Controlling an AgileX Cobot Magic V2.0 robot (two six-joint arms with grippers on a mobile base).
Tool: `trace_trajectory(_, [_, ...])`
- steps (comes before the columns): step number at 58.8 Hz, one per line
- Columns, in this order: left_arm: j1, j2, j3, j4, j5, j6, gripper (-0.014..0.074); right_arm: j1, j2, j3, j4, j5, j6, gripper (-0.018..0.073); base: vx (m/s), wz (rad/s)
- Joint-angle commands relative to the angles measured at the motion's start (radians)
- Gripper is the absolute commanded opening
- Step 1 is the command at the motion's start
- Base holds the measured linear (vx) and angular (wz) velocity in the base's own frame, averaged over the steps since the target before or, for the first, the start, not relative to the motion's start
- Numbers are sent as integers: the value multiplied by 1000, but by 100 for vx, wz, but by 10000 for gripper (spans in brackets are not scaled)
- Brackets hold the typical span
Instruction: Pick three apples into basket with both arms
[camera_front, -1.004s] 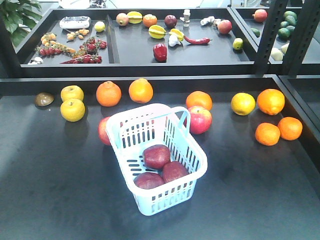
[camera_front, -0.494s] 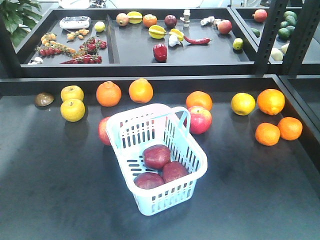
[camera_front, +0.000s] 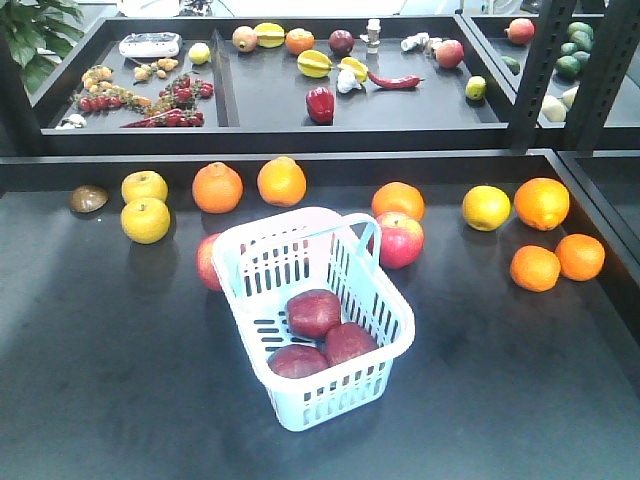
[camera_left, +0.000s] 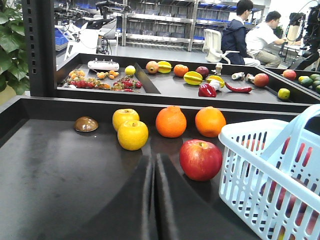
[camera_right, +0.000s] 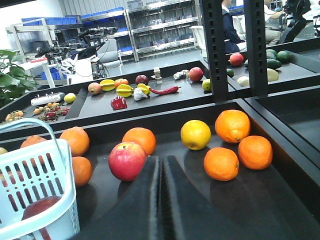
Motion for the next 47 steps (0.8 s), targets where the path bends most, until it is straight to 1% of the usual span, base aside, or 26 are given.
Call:
trace_trajectory(1, [0,-12,-26,-2,-71,-9,-6,-4,-11,12,-12,-73,-7,-5,0,0])
trace_trajectory(47, [0,-12,-26,-2,-71,-8,-6,-4,-11,13,-12,-73,-7,-5,0,0])
